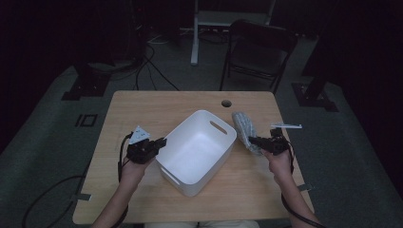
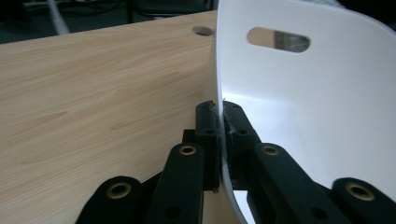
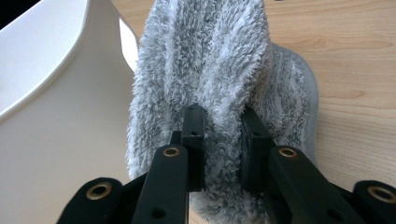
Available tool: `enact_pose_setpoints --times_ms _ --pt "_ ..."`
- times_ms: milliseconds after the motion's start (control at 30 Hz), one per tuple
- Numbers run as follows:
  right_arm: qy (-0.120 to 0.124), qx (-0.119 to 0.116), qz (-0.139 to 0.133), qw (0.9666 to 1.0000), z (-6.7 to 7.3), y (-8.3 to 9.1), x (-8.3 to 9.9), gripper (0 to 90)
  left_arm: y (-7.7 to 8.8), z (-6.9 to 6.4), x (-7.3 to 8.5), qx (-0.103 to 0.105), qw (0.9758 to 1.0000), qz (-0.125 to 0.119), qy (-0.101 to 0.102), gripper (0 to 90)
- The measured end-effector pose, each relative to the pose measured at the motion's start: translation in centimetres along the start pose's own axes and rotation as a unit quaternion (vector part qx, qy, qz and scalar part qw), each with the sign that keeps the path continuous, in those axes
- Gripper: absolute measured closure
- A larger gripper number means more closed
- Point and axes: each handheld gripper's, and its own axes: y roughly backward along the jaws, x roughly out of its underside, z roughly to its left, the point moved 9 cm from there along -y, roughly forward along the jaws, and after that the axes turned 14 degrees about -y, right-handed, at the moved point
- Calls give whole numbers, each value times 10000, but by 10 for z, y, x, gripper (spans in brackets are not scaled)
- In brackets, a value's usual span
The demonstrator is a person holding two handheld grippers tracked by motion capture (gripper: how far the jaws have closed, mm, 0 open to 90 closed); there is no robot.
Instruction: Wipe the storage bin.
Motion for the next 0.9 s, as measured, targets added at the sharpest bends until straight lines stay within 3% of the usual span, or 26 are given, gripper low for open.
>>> enact_pose_setpoints --times_ms 67,133,167,200,267,300,400,467,500,633,900 --pt "11 -3 -5 10000 1 1 0 759 1 6 -2 39 10000 5 -23 777" --pt "14 -1 -8 10000 1 1 -1 759 0 8 -5 290 9996 -12 -26 708" --pt "7 -4 -12 10000 1 0 -1 759 -1 11 -7 250 9997 -12 -65 704" --pt "9 -10 -10 10000 1 0 0 760 -2 11 -9 391 9992 -51 -63 681" --pt "6 -6 1 10000 1 -1 1 759 -6 10 -9 448 9988 31 -176 663" --pt "6 -2 13 10000 1 -1 1 759 -7 8 -9 576 9981 53 -204 663" --pt "-4 1 10 10000 0 -1 1 759 -9 9 -8 589 9981 73 -181 681" --pt "-11 -1 4 10000 0 0 1 760 -11 9 -7 545 9983 107 -150 737" --pt "-15 -2 1 10000 0 0 0 759 -11 8 -7 623 9979 85 -119 778" --pt "-4 -12 9 10000 1 0 1 759 -10 6 -8 357 9989 222 -227 828" --pt "0 -21 19 10000 1 -1 2 759 -3 8 -4 -144 9993 335 -20 850"
